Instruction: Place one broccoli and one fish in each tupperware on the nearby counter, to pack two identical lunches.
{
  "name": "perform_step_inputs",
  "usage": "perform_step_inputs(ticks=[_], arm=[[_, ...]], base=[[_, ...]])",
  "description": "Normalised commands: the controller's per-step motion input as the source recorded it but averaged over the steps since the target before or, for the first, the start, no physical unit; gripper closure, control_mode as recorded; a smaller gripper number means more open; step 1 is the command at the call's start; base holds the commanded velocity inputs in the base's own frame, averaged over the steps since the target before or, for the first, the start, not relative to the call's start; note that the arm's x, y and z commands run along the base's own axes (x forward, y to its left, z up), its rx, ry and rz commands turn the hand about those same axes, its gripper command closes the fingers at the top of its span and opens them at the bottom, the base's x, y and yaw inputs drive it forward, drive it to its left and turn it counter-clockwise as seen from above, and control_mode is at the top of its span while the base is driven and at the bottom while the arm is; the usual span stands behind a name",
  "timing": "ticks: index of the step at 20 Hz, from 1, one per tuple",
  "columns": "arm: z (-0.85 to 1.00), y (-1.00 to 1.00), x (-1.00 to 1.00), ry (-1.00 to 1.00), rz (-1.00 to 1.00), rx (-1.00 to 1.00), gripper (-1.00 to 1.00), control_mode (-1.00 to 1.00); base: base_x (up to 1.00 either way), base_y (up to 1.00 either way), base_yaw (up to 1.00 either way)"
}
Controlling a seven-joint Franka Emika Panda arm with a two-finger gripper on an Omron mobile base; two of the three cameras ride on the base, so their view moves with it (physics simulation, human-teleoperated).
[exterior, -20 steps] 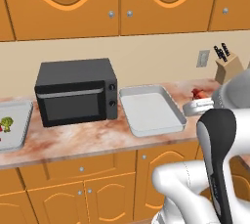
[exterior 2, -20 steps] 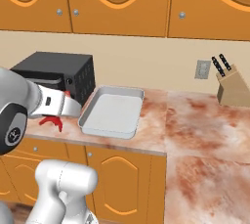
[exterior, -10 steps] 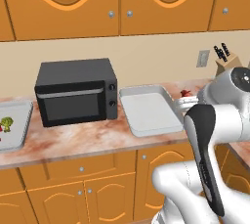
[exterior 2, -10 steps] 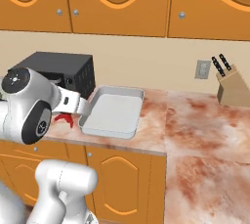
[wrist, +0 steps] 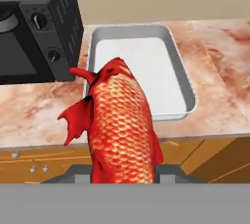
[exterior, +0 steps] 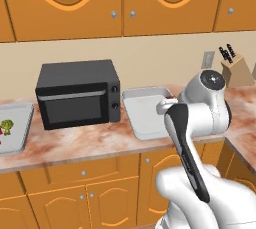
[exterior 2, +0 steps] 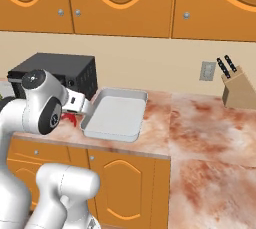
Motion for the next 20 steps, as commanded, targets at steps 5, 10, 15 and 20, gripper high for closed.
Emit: perform_step_inputs(ticks=[5,10,15,20], arm=[[-0.27,0.02,0.33,0.0,0.0,0.02,1.0,-1.0],[-0.3,0.0,0.31,0.0,0.0,0.05,1.0,-1.0],[-0.12,-0.02,0.45,0.0,0.0,0.05,1.0,-1.0],[-0.1,-0.06,0.57,0.07,0.0,0.05,1.0,-1.0]], base=[[0.0,0.0,0.0],[0.0,0.0,0.0],[0.0,0.0,0.0],[0.0,0.0,0.0]])
